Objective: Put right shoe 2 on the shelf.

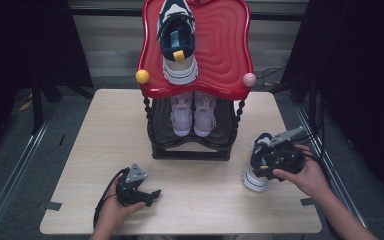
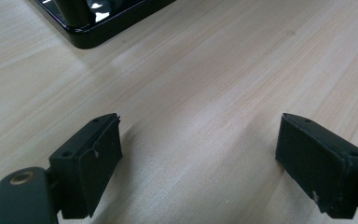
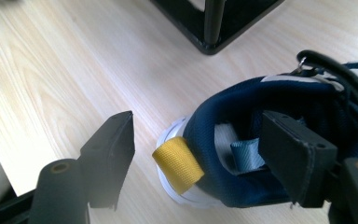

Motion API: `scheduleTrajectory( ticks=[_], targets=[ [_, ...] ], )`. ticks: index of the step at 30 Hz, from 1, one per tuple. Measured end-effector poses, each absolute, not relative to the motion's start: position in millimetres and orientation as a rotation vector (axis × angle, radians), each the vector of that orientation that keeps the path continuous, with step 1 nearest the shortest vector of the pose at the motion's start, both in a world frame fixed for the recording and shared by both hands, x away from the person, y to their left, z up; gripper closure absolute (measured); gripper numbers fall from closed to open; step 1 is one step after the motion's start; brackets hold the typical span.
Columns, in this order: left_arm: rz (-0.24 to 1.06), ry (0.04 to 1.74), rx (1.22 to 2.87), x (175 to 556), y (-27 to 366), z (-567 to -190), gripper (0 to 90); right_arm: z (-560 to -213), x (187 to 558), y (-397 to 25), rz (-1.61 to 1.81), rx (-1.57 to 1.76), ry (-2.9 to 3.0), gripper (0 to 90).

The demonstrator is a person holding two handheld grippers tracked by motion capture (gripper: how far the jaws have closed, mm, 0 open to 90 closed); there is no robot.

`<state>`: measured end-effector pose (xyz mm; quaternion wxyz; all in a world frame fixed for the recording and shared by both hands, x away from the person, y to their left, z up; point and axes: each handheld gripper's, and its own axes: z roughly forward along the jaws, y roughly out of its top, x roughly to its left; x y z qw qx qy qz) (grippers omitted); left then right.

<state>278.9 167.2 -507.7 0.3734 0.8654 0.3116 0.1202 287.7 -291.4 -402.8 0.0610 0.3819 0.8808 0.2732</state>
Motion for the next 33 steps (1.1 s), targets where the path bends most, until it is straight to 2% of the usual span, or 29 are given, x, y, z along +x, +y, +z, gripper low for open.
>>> scheduleTrajectory(
  ticks=[25,33],
  targets=[
    [0.303,0.794,2.213,279,168,-508,13.6,-409,307,-271,0.393,0.935,2.924,44.9],
    [0.298,0.787,2.214,280,168,-508,13.6,-411,311,-260,0.286,0.866,2.99,53.4]
  ],
)
